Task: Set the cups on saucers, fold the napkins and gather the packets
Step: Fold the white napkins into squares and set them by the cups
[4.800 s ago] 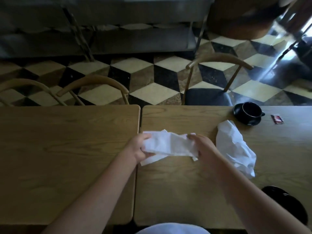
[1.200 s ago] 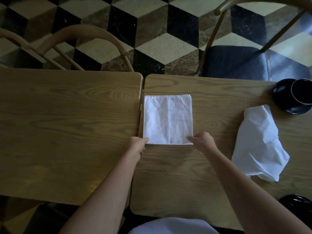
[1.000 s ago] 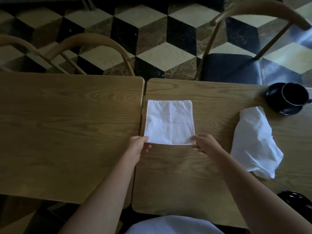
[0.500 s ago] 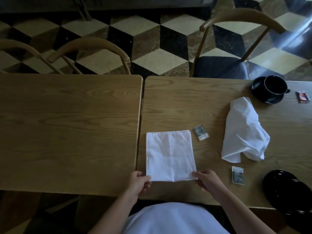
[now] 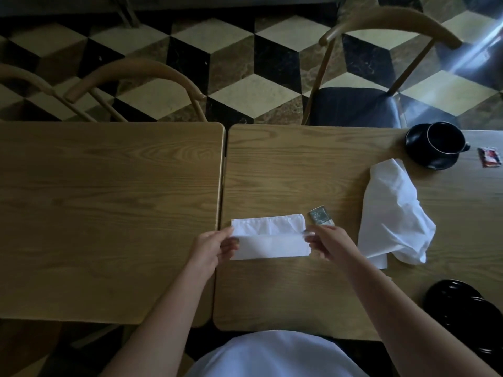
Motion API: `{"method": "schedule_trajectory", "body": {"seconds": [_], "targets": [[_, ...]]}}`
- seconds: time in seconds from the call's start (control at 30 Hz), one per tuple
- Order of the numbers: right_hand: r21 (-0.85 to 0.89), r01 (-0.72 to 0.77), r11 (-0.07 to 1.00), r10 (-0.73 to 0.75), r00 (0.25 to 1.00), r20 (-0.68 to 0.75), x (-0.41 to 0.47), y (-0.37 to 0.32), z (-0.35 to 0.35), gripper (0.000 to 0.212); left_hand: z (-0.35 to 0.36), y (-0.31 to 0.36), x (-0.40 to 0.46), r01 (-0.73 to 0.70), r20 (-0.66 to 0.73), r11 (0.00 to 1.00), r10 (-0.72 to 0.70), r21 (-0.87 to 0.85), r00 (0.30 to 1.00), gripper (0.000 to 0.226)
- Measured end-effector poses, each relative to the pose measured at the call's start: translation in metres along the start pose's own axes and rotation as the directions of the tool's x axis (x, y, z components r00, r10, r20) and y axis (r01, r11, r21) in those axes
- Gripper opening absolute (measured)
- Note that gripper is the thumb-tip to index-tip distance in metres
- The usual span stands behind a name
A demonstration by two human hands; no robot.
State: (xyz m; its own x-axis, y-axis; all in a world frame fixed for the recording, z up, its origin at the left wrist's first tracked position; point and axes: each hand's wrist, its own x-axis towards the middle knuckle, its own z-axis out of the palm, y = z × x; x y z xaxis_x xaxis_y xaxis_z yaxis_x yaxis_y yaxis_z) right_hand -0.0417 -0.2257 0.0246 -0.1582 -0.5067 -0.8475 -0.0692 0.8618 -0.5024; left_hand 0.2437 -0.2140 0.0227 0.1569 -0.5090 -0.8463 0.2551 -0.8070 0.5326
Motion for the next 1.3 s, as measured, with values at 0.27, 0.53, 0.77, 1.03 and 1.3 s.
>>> {"method": "schedule_trajectory", "body": {"seconds": [0.27, 0.53, 0.77, 1.03, 1.3], "targets": [[-0.035, -0.066, 0.997, 0.067, 0.997, 0.025, 0.045, -0.031, 0.013, 0.019, 0.012, 0.015, 0.046, 0.03, -0.053, 0.986, -0.022, 0.164, 0.998, 0.006], [-0.202, 0.065, 0.977, -0.098, 0.982, -0.161, 0.056, -0.021, 0.02, 0.025, 0.026, -0.002, 0.059, -0.169, -0.233, 0.891, 0.286, 0.421, 0.929, 0.018], [-0.778, 0.575, 0.254, -0.41, 0.792, 0.452, 0.011, 0.027, 0.074, 0.03, 0.041, -0.046, 0.021, -0.605, 0.519, 0.071, 0.442, 0.793, 0.732, 0.017], [-0.797, 0.571, 0.196, -0.397, 0.789, 0.468, 0.025, 0.041, 0.081, 0.022, 0.043, -0.056, 0.046, -0.498, 0.492, -0.049, 0.264, 0.866, 0.829, 0.02], [-0.891, 0.435, 0.133, -0.366, 0.857, 0.363, 0.033, 0.046, 0.049, 0.026, 0.012, -0.039, 0.063, -0.387, 0.399, -0.097, 0.248, 0.917, 0.883, 0.018]]}}
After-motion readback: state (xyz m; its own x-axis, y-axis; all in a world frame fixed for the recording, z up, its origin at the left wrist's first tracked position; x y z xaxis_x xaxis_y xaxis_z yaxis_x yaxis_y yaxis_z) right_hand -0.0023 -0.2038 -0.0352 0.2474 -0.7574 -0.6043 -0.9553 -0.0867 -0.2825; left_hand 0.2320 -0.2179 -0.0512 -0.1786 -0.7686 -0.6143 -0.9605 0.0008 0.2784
